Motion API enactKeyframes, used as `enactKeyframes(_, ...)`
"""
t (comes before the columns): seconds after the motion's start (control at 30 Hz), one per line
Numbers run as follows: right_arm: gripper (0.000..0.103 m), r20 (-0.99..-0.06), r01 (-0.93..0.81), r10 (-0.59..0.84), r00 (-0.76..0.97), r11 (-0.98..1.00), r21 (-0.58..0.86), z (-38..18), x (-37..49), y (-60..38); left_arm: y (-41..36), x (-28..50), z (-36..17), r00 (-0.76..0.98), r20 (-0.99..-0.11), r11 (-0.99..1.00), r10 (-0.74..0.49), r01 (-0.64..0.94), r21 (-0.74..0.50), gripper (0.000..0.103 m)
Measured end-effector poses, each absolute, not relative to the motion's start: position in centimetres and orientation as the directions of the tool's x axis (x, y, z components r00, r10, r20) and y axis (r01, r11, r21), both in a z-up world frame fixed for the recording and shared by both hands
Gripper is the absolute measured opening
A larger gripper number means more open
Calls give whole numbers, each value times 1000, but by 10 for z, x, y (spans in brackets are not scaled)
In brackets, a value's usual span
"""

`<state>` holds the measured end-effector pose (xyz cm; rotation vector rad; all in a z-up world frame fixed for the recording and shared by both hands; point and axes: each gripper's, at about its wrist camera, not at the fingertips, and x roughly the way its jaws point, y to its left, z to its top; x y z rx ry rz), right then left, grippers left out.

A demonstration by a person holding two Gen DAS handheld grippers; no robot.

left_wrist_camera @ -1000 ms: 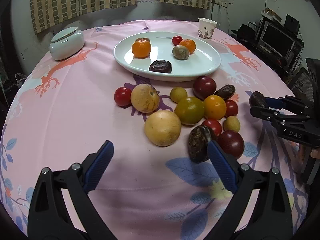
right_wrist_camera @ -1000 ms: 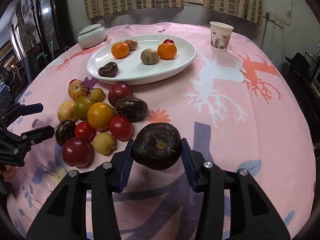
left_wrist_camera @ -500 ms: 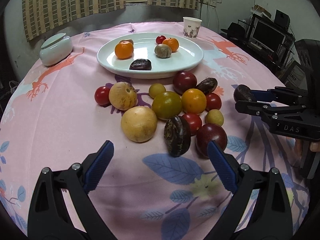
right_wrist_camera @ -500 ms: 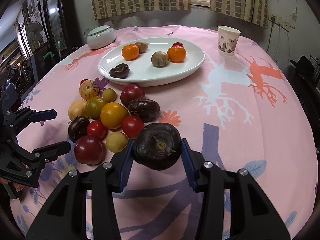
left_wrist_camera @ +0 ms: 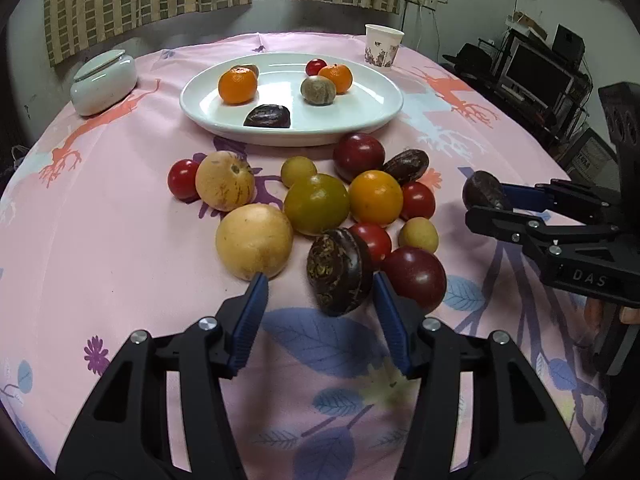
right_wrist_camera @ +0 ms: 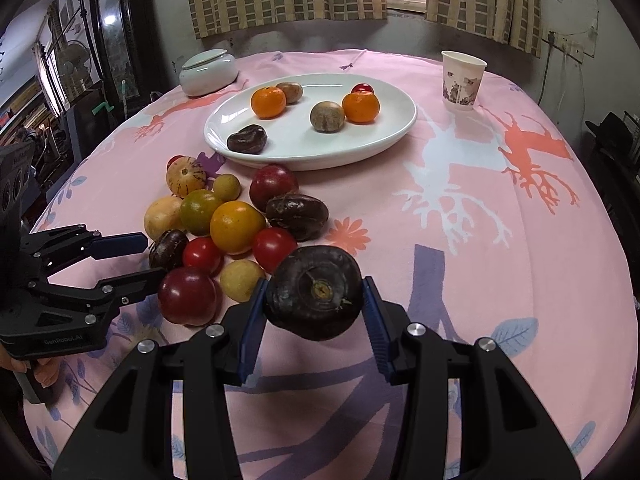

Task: Organize fruits
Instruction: 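Grasp the dark purple fruit with the right tool while the left tool grasps a dark brown date, then carry both dark fruits onto the white plate and open both tools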

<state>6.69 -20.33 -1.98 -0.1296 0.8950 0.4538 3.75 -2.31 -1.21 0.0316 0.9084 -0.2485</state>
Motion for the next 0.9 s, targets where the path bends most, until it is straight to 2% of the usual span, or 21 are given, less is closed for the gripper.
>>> enactKeyframes(0.13,46,-778,-437,334,532,895,86,-20,66,-203,-27,41,-15,587,-790,976,-180,204,-71,56)
enactKeyframes(0.2,46,-781,-436,332,529,896,86,-21,67,-204,-26,44,-15,582,-791,975,-186,206,-78,53)
enactKeyframes(0.23,46,-783,-434,331,527,897,87,-22,67,-204,-26,46,-16,581,-791,975,-191,208,-82,50)
enactKeyframes(0.27,46,-783,-432,330,527,897,87,-22,67,-205,-25,46,-17,580,-787,971,-210,220,-97,38)
enactKeyframes(0.3,46,-784,-432,329,526,898,87,-22,68,-205,-25,47,-18,580,-784,968,-222,230,-104,33)
enactKeyframes(0.63,46,-782,-431,328,530,898,84,-21,67,-205,-22,45,-15,588,-769,958,-248,266,-106,33)
enactKeyframes(0.9,46,-780,-433,328,532,898,82,-20,67,-205,-26,36,-2,617,-746,954,-253,288,-85,23)
